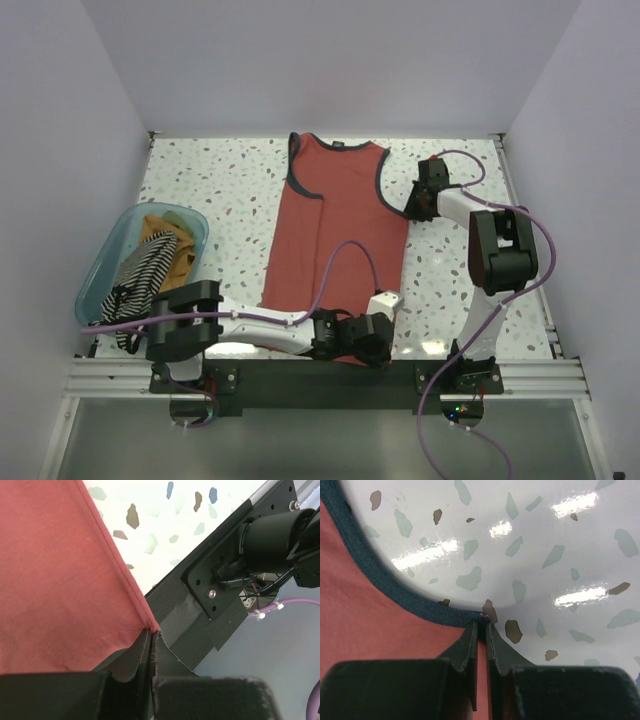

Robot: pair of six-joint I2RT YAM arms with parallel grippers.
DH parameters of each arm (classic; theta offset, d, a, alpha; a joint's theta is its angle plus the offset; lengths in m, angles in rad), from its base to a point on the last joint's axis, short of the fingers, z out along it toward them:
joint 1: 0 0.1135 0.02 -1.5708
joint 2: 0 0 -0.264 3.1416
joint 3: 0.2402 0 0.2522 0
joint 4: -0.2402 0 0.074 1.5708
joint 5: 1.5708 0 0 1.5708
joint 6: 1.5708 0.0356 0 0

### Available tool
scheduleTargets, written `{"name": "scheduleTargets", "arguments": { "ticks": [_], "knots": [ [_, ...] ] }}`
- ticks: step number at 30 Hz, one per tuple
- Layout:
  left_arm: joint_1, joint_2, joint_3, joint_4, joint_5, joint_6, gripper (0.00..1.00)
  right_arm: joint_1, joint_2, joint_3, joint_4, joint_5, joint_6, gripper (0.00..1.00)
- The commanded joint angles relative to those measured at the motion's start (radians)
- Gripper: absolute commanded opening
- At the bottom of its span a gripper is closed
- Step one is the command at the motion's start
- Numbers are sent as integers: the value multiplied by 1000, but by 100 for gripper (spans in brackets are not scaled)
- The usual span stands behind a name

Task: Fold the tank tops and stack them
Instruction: Fold the tank top

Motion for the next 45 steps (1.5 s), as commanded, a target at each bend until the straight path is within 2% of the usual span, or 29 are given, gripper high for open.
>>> {"name": "scheduleTargets", "arguments": {
  "ticks": [1, 6, 11, 14, 22, 36, 45],
  "knots": [
    [-8, -100, -42, 79, -25, -2, 0, -6, -69, 16, -36, 70, -8, 0],
    [3, -206, -174, 156, -96, -39, 0, 30, -78, 60, -75, 53, -11, 0],
    [12, -303, -270, 145, -160, -77, 0, 89, -75, 97, -93, 52, 14, 0],
    [12, -350, -316, 112, -208, -114, 0, 129, -55, 136, -104, 58, 37, 0],
    [14, -441, -372, -143, -340, -278, 0, 209, 54, 298, -141, 86, 83, 0],
    [14, -487, -401, -353, -386, -387, 0, 312, 232, 550, -174, 98, 126, 0],
    [12, -494, -411, -410, -363, -404, 0, 359, 302, 637, -205, 107, 115, 0]
  ]
}}
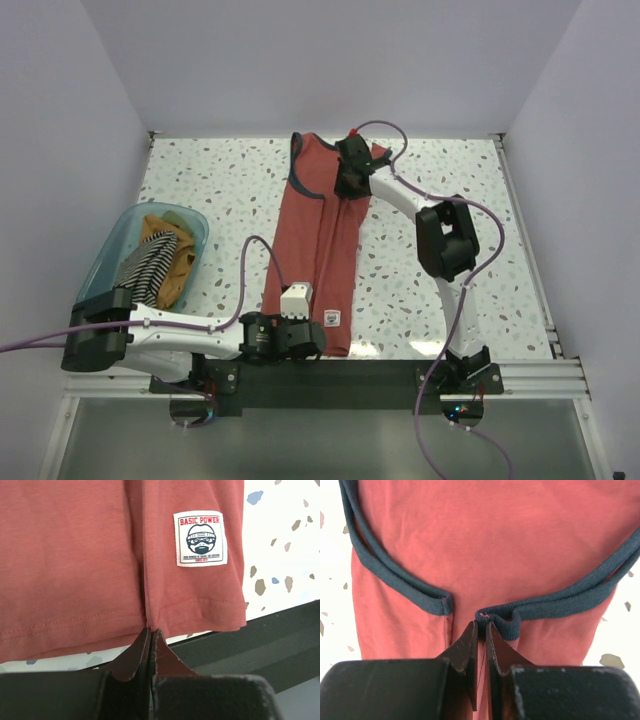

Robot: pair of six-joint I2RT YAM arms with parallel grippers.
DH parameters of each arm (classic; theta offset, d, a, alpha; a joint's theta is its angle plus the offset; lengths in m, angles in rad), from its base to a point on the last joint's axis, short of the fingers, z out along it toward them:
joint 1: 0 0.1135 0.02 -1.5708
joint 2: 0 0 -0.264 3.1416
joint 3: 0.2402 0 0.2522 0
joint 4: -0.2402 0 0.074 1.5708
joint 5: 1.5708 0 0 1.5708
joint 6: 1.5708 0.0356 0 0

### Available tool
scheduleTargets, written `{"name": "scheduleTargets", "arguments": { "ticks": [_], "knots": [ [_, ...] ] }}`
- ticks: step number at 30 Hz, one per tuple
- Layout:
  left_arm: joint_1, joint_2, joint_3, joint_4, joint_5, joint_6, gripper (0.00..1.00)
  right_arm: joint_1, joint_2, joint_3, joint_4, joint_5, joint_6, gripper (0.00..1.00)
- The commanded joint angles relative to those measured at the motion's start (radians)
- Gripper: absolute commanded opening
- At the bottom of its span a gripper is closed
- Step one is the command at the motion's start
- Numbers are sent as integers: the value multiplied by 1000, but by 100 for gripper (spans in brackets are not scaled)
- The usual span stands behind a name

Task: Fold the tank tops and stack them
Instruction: Fold the tank top

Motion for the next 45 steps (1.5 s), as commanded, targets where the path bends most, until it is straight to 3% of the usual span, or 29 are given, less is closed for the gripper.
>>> {"name": "scheduleTargets", "arguments": {
  "ticks": [1, 28, 33, 38, 41, 45],
  "knots": [
    [3, -28, -9, -49, -13, -28, 0, 13, 17, 54, 0, 32, 8, 0],
    [3, -11, -27, -27, 27, 23, 0, 111, 86, 134, -17, 86, -38, 5],
    [3, -9, -23, -26, 27, 31, 0, 113, 94, 131, -17, 89, -45, 15],
    [2, -11, -17, -21, 28, 40, 0, 114, 100, 125, -6, 76, -55, 18],
    [3, -21, -1, -38, 21, 46, 0, 114, 93, 125, -11, 75, -66, 36],
    [3, -49, 43, -76, -7, 49, 31, 113, 34, 117, 4, 72, -98, 60]
  ]
}}
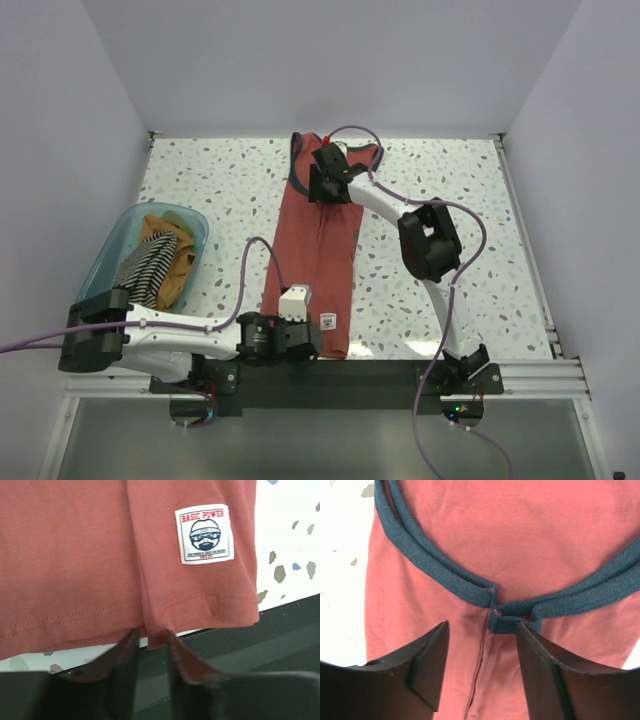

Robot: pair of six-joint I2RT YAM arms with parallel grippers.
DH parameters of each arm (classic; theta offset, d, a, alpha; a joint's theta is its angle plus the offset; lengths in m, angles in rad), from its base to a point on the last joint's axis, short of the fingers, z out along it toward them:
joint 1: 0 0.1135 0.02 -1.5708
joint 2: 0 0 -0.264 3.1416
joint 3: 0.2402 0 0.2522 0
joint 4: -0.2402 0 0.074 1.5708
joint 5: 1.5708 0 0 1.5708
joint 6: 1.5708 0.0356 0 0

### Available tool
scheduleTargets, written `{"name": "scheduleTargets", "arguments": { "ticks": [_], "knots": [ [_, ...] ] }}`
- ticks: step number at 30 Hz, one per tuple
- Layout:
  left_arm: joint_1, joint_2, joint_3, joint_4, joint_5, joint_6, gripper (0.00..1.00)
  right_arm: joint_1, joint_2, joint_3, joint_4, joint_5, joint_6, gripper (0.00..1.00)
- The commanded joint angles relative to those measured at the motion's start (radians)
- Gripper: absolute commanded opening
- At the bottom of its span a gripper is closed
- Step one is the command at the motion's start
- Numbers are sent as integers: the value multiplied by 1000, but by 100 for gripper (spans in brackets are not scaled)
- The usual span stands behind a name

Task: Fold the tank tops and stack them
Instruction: Fold the tank top

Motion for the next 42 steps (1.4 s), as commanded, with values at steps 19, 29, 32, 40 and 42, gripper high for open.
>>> {"name": "scheduleTargets", "arguments": {
  "ticks": [19, 29, 32, 40, 42],
  "knots": [
    [284, -251, 133, -200, -99, 156, 52, 22, -148, -118, 5, 63, 15, 57],
    [404, -273, 101, -160, -65, 240, 52, 21, 10, -32, -34, 79, 10, 57],
    [416, -273, 84, -132, -51, 246, 52, 16, 65, 41, -83, 109, -21, 58],
    [502, -196, 73, -11, 24, 317, 53, -68, 251, 342, -156, 7, -138, 60],
    [563, -176, 64, 47, 59, 357, 53, -88, 308, 423, -165, -13, -177, 61]
  ]
}}
